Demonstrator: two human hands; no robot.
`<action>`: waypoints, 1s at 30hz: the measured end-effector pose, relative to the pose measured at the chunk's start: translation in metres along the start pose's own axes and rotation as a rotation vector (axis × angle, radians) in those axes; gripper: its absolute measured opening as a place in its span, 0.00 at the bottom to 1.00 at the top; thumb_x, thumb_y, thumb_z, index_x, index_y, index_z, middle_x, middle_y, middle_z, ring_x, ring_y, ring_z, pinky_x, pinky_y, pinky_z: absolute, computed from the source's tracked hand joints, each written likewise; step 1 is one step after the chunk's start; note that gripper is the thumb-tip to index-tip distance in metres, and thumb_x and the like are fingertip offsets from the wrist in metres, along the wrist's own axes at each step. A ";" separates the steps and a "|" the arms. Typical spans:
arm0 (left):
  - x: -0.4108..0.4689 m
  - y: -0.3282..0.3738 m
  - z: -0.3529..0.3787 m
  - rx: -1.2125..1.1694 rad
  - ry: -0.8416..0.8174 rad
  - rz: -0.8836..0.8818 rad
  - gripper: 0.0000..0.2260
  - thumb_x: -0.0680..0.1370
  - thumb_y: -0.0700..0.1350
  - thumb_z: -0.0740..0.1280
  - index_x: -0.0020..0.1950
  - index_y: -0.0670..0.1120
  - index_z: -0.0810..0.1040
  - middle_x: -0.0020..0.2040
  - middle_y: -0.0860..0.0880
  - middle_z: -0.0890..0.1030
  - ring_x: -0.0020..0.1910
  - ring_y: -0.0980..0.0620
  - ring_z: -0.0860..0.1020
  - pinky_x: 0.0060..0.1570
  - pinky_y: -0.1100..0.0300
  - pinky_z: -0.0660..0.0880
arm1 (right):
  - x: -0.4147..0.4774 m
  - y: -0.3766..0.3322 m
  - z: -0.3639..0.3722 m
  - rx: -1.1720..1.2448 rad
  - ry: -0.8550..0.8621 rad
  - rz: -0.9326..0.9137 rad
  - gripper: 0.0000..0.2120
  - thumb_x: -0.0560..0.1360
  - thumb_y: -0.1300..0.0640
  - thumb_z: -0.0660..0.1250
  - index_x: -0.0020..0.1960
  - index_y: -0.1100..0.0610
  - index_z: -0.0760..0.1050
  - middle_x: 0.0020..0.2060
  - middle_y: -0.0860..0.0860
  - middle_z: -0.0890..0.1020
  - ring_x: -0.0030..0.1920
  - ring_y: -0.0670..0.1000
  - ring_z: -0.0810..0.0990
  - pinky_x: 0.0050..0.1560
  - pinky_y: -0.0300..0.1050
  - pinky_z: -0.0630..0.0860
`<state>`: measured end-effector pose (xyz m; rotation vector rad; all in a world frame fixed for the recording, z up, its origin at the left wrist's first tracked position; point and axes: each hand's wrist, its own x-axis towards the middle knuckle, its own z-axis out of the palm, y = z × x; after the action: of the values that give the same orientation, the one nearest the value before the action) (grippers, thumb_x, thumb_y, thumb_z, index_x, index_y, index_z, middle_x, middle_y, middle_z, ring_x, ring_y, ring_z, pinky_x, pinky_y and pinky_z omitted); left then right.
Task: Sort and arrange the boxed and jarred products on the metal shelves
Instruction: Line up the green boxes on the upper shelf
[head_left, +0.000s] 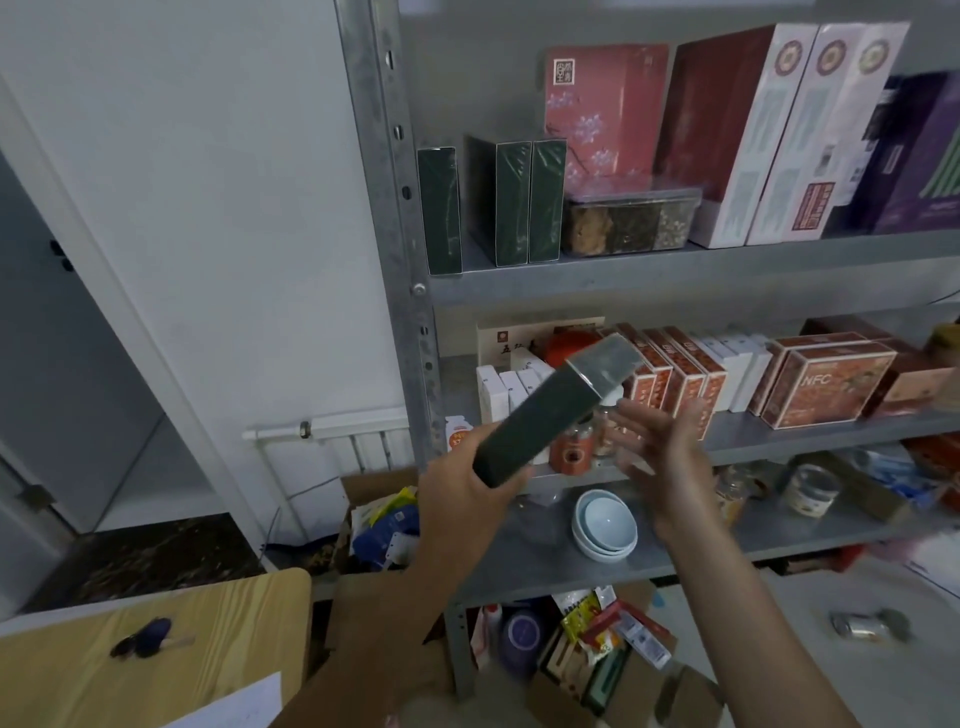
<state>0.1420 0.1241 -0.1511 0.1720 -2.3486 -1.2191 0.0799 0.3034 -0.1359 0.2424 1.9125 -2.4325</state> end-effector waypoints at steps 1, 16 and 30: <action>-0.001 0.001 0.006 -0.066 -0.032 -0.046 0.14 0.70 0.50 0.78 0.47 0.58 0.74 0.38 0.61 0.78 0.39 0.61 0.77 0.38 0.70 0.75 | 0.003 0.004 0.007 -0.053 0.010 -0.052 0.34 0.79 0.34 0.41 0.55 0.52 0.79 0.57 0.55 0.82 0.54 0.50 0.81 0.48 0.43 0.74; 0.032 0.017 -0.028 -0.361 -0.132 -0.080 0.30 0.74 0.65 0.56 0.74 0.53 0.64 0.59 0.56 0.77 0.57 0.55 0.78 0.54 0.55 0.78 | 0.033 0.013 -0.007 -0.987 -0.017 -0.747 0.28 0.77 0.35 0.45 0.34 0.50 0.74 0.27 0.47 0.74 0.29 0.43 0.72 0.34 0.41 0.62; 0.042 -0.023 -0.001 -0.551 -0.099 -0.688 0.24 0.78 0.66 0.55 0.49 0.48 0.79 0.41 0.47 0.85 0.42 0.50 0.83 0.45 0.56 0.79 | 0.026 0.015 -0.007 -0.257 -0.065 -0.340 0.28 0.76 0.49 0.68 0.73 0.46 0.64 0.62 0.43 0.74 0.63 0.49 0.75 0.63 0.53 0.74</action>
<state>0.1036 0.0959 -0.1537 0.7844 -1.9780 -2.1847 0.0570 0.3085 -0.1555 -0.1832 2.3719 -2.3010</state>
